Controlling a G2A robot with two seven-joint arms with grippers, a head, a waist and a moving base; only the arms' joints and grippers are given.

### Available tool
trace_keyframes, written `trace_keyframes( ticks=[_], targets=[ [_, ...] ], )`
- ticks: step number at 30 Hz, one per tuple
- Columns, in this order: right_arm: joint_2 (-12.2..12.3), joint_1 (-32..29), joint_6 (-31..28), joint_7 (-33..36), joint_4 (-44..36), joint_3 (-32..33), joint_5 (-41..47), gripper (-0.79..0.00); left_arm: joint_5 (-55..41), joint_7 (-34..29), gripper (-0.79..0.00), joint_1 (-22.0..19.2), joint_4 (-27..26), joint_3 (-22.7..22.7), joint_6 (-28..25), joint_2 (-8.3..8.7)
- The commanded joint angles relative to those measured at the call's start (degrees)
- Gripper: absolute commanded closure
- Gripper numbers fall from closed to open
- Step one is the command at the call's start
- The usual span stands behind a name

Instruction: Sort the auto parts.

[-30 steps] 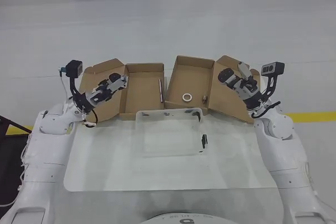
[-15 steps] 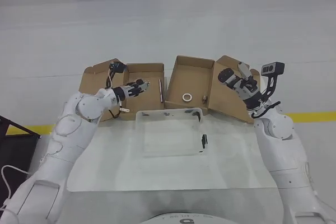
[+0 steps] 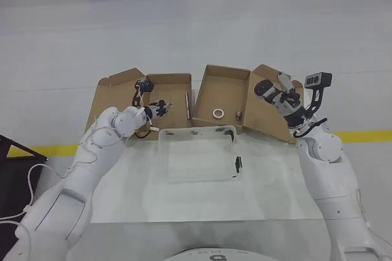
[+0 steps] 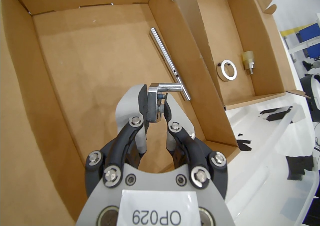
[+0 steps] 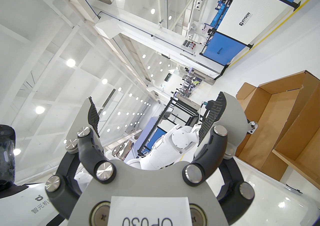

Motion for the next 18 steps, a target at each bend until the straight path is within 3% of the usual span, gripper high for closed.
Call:
trace_keyframes(
  ticks=[1,4,5,6,7,13,18],
  targets=[
    [0.0,0.0,0.0,0.0,0.0,0.0,0.0,-0.785,0.6,0.8,-0.163,-0.3,1.1,0.6,0.0,-0.45],
    [0.0,0.0,0.0,0.0,0.0,0.0,0.0,-0.785,1.4,1.8,-0.317,-0.5,2.2,1.2,0.0,-0.98],
    [0.0,0.0,0.0,0.0,0.0,0.0,0.0,-0.785,1.5,2.0,-0.456,-0.6,2.5,1.2,-0.1,-1.1],
    [0.0,0.0,0.0,0.0,0.0,0.0,0.0,-0.785,1.5,2.2,-0.662,-0.6,2.7,1.2,-0.1,-1.2],
    [0.0,0.0,0.0,0.0,0.0,0.0,0.0,-0.785,1.4,2.3,-0.773,-0.6,2.9,1.1,-0.2,-1.27],
    [0.0,0.0,0.0,0.0,0.0,0.0,0.0,-0.785,-3.1,2.1,-0.785,0.1,1.9,-2.0,-3.3,-0.87],
    [0.0,0.0,0.0,0.0,0.0,0.0,0.0,-0.785,-7.0,1.8,-0.785,2.5,-2.4,-7.8,-7.2,1.22]
  ],
)
